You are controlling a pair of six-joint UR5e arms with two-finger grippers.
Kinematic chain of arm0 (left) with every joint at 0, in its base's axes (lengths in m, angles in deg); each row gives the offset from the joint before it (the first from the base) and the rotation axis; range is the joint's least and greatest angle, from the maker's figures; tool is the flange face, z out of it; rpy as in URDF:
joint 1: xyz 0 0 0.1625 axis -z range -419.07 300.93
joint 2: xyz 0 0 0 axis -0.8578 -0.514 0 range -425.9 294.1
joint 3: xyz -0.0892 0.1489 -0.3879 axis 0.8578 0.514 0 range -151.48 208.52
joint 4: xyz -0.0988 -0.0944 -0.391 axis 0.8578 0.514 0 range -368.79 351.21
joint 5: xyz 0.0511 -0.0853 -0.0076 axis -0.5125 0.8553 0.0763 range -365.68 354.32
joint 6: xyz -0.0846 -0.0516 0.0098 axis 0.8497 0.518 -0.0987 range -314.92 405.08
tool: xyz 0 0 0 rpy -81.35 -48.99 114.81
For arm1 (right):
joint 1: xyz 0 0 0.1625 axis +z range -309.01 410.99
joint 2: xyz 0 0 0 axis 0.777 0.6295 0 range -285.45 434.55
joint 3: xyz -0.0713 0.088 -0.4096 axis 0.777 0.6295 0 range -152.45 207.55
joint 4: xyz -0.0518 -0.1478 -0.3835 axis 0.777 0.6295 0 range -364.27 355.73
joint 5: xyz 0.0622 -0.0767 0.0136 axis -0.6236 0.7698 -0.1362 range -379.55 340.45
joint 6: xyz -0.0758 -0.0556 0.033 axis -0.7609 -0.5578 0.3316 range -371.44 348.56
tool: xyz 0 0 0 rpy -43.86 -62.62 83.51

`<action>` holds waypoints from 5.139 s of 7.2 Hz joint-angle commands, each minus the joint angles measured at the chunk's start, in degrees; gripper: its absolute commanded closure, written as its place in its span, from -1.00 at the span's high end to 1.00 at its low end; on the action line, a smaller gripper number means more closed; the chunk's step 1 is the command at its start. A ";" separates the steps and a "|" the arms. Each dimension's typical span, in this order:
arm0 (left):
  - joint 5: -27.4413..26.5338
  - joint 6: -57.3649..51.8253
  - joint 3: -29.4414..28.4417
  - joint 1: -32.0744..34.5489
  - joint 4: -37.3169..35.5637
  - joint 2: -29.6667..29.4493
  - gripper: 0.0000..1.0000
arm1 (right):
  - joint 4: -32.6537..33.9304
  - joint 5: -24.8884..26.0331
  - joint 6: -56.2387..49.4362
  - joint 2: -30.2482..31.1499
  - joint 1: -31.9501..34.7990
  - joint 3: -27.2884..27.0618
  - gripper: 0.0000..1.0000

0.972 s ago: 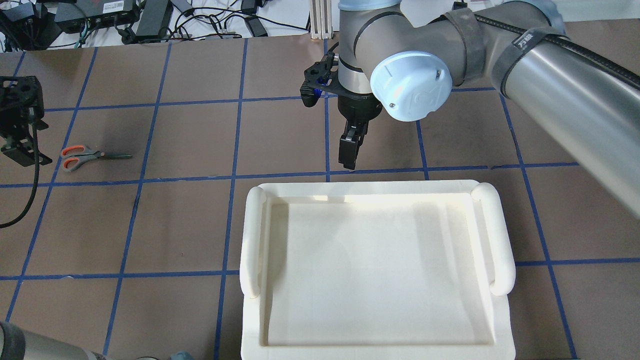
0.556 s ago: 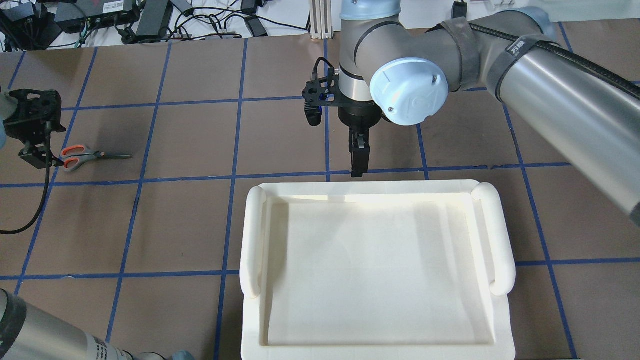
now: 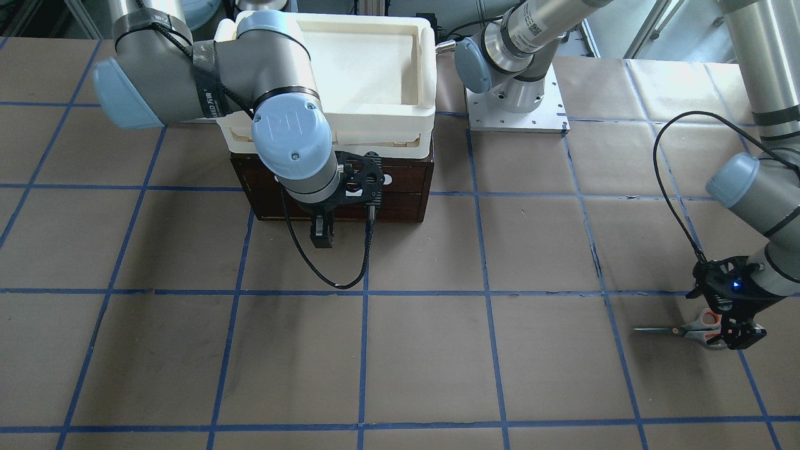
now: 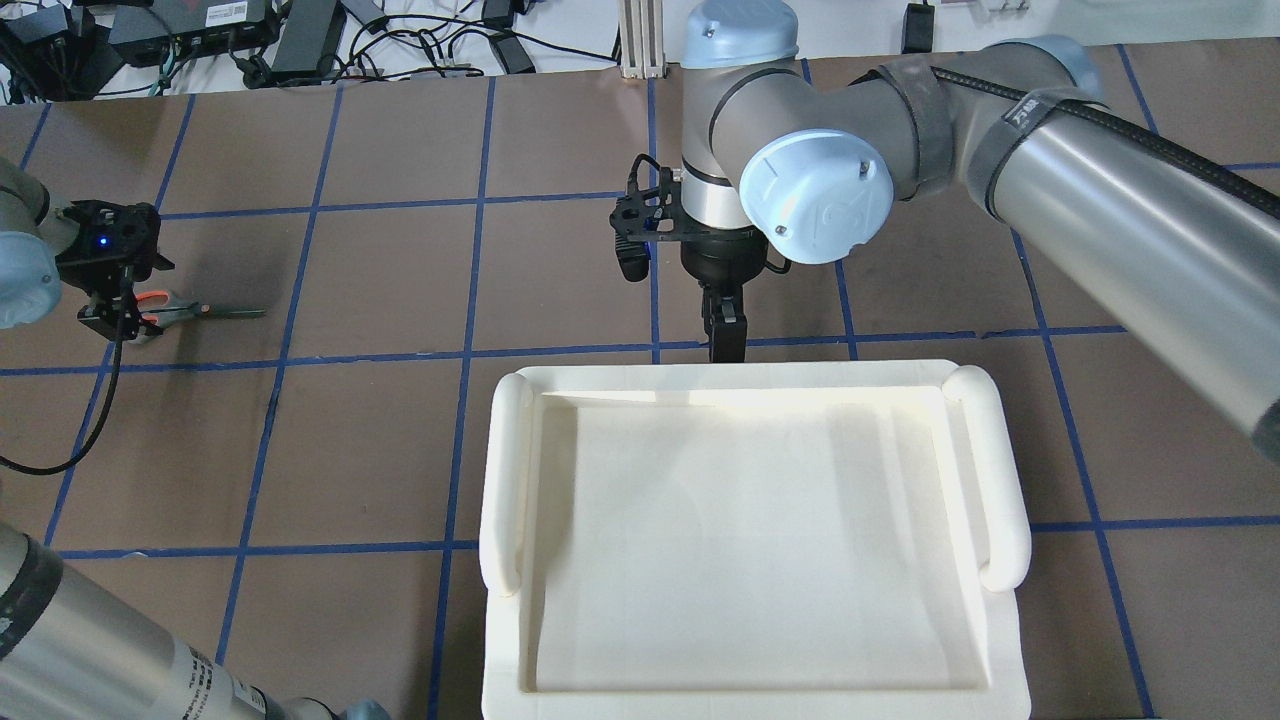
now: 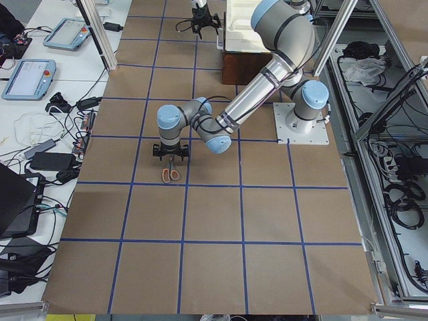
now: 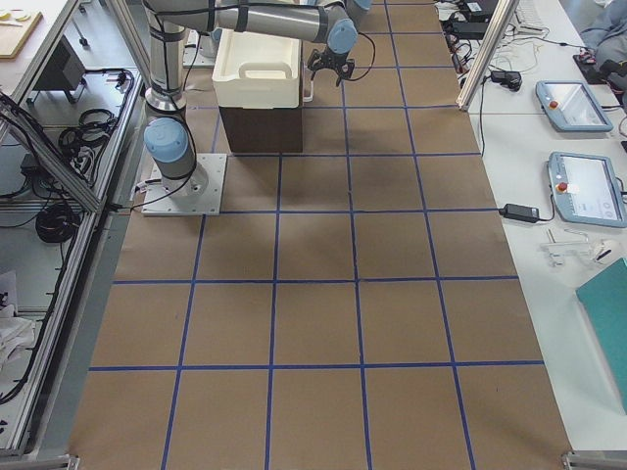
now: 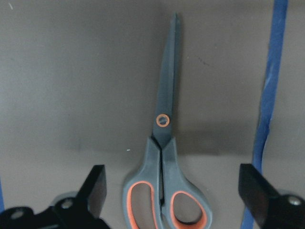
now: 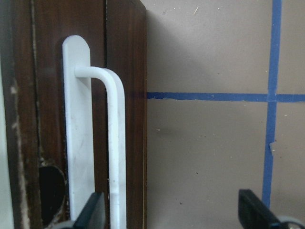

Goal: Place scissors in drawer with both arms

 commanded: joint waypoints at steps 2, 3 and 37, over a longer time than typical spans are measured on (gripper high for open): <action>0.67 -1.81 -1.95 0.00 -0.39 -3.52 0.94 | -0.52 0.02 -0.40 -1.00 0.05 -0.02 1.00; 0.68 -1.90 -1.96 0.00 -0.48 -4.06 0.94 | -0.60 -0.06 -0.40 -1.27 0.05 -0.02 1.00; 1.73 3.19 -4.95 6.86 24.31 12.64 -1.00 | 5.90 1.16 -1.46 -9.79 -1.88 9.02 1.00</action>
